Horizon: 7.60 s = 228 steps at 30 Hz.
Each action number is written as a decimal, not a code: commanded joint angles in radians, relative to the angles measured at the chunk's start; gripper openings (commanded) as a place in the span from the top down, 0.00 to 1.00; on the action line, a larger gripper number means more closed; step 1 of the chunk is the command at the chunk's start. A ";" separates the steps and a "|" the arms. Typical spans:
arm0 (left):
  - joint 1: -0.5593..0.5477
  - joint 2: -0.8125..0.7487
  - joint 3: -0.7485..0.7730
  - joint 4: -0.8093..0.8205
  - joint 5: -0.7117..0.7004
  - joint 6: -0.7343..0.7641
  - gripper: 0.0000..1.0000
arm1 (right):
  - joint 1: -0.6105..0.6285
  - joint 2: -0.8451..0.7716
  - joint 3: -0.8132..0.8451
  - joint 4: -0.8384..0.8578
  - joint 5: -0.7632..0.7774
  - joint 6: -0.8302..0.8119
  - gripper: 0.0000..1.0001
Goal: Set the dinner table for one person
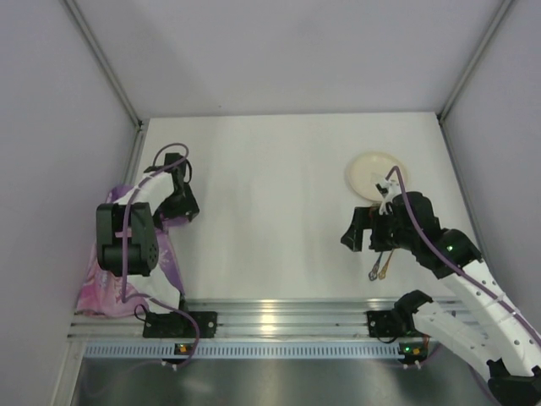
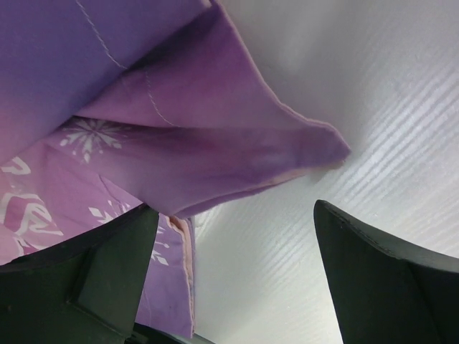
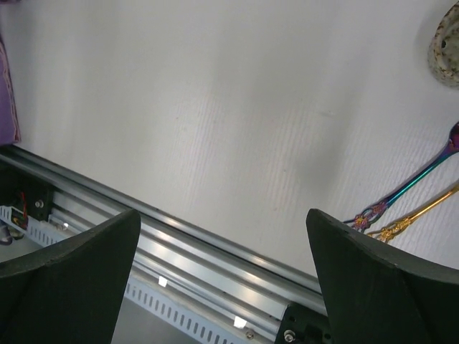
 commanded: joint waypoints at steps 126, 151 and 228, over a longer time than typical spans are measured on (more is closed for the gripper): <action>-0.269 -0.525 0.007 0.029 0.122 -0.318 0.02 | -0.007 0.776 -0.040 0.087 0.188 0.163 1.00; -0.271 -0.500 0.039 0.045 0.203 -0.318 0.02 | -0.367 0.762 0.750 -0.272 0.181 -0.012 0.00; -0.271 -0.678 0.064 -0.123 0.162 -0.240 0.02 | 0.152 0.920 0.543 0.174 -0.077 0.269 1.00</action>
